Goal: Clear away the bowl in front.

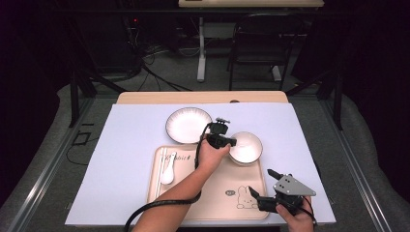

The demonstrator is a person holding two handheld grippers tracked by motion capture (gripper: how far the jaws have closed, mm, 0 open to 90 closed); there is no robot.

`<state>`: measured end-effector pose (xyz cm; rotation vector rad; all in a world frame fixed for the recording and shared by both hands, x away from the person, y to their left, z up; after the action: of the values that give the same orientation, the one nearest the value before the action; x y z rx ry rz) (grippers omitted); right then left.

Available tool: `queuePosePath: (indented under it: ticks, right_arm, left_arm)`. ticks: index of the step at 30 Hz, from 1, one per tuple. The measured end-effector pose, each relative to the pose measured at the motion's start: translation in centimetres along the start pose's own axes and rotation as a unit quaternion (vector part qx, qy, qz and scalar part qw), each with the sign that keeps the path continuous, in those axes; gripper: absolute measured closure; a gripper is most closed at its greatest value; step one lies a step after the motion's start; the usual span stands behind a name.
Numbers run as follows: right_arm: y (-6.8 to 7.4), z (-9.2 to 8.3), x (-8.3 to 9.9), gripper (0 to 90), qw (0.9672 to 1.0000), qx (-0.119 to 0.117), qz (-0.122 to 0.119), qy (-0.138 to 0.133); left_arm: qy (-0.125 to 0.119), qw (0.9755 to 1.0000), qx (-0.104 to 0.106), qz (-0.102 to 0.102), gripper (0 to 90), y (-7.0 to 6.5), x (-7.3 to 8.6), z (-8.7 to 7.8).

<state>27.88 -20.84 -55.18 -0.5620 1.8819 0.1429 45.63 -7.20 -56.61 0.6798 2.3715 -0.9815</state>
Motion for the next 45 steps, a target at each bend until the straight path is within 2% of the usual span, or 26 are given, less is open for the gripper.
queuePosePath:
  ticks: [9, 12, 16, 18, 22, 28, 34, 35, 36, 45]
  right_arm:
    - [0.0, 0.0, 0.0, 14.6, 1.0, 0.0, -0.001, -0.001]
    - [0.0, 0.0, 0.0, 14.6, 1.0, 0.0, -0.001, 0.0]
    - [0.0, 0.0, 0.0, 14.6, 1.0, 0.0, -0.001, 0.0]
    - [0.0, 0.0, 0.0, 14.6, 1.0, 0.0, -0.001, 0.0]
    - [0.0, 0.0, 0.0, 14.6, 1.0, 0.0, -0.001, 0.0]
    - [0.0, 0.0, 0.0, 14.6, 1.0, 0.0, -0.001, 0.0]
    - [0.0, 0.0, 0.0, 14.6, 1.0, 0.001, 0.0, 0.0]
    - [-0.1, 0.0, 0.0, 14.6, 1.0, 0.001, 0.0, 0.0]
    - [0.0, 0.0, 0.0, 14.6, 1.0, 0.0, 0.001, 0.001]
    - [0.0, 0.0, 0.0, 14.6, 1.0, 0.001, -0.001, 0.001]
  left_arm:
    - [0.002, 0.9998, 0.006, -0.016, 80.3, 0.3, 0.2, 0.7]
    - [0.005, 0.9999, -0.001, -0.011, 80.5, 0.4, 0.2, 0.8]
    - [0.002, 0.9999, 0.001, -0.016, 78.7, 0.7, 0.3, 1.0]
    - [0.0, 0.9999, -0.004, -0.01, 78.4, 0.7, 0.2, 0.9]
    - [-0.004, 0.9999, -0.011, -0.007, 68.3, 0.9, 0.0, 0.6]
    - [-0.014, 0.9998, -0.006, -0.011, 53.1, 1.2, 0.2, 0.3]
    - [-0.021, 0.9997, 0.008, -0.001, 48.0, 1.2, 0.1, -0.4]
    - [-0.026, 0.9996, 0.002, 0.011, 46.6, 1.3, 0.0, -0.6]
    - [-0.029, 0.9995, 0.001, 0.013, 45.9, 1.3, 0.0, -0.7]
    - [-0.042, 0.9989, 0.0, 0.02, 44.4, 1.1, -0.7, -2.8]
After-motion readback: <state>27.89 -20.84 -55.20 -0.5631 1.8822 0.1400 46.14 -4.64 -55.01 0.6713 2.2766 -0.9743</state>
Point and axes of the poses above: each handheld gripper's, and its own axes: z roughly forward along the jaws, x roughly out of its underside, y roughly to its left, the point moved 6 cm from there along z, roughly forward along the jaws, and after that the axes turned 11 degrees about x, right-handed, at the moved point
